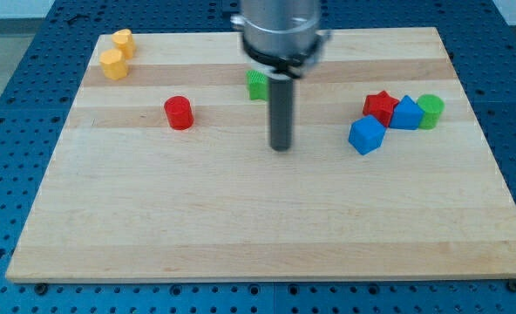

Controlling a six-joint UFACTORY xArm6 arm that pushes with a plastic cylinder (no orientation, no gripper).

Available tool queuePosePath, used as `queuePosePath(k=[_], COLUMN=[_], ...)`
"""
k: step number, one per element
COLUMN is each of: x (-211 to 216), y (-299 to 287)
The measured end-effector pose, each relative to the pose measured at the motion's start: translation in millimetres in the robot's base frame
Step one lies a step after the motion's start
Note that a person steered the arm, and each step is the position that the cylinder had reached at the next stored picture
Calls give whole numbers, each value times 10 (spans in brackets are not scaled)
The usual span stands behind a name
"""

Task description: Move the green circle up

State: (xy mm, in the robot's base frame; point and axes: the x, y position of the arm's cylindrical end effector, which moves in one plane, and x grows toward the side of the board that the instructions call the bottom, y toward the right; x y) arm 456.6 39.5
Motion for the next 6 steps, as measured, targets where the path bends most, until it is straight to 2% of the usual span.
queuePosePath(k=[1, 2, 3, 4, 5, 6], x=[215, 222, 204, -195, -659, -907], y=[495, 576, 1100, 1696, 2042, 2217])
